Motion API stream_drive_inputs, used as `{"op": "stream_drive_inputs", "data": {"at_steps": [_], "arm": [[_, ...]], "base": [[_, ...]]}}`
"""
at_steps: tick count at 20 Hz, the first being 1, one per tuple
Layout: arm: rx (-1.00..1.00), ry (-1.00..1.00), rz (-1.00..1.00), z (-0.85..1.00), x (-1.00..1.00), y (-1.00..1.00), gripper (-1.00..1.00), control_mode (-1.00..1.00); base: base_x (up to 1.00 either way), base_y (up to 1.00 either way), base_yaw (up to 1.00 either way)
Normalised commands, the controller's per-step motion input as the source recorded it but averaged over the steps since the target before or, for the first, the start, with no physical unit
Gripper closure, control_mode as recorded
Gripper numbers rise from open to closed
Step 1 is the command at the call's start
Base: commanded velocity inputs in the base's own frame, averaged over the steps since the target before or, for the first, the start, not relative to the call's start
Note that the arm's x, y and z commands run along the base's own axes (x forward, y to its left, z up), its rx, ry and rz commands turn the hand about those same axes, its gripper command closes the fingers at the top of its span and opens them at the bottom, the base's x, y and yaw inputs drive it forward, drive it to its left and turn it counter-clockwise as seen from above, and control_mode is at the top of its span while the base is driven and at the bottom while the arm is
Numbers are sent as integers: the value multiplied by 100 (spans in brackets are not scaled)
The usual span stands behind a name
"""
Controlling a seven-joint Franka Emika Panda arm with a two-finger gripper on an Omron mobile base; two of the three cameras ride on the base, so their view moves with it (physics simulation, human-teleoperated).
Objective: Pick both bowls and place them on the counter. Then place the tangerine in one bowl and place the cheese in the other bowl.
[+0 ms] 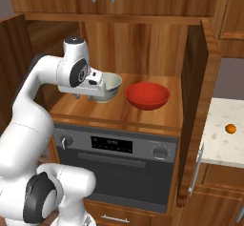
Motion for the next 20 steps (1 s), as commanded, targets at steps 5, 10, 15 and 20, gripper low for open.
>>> {"op": "stream_drive_inputs", "data": {"at_steps": [5, 10, 15, 20], "arm": [[2, -11, -1, 0, -7, 0, -100, -100], [18, -4, -31, -2, -12, -2, -100, -100], [17, 0, -38, -4, 0, -2, -100, -100], [10, 4, -34, 0, 17, 0, -100, -100]], "base": [[0, 0, 0], [0, 0, 0], [0, 0, 0], [0, 0, 0]]}}
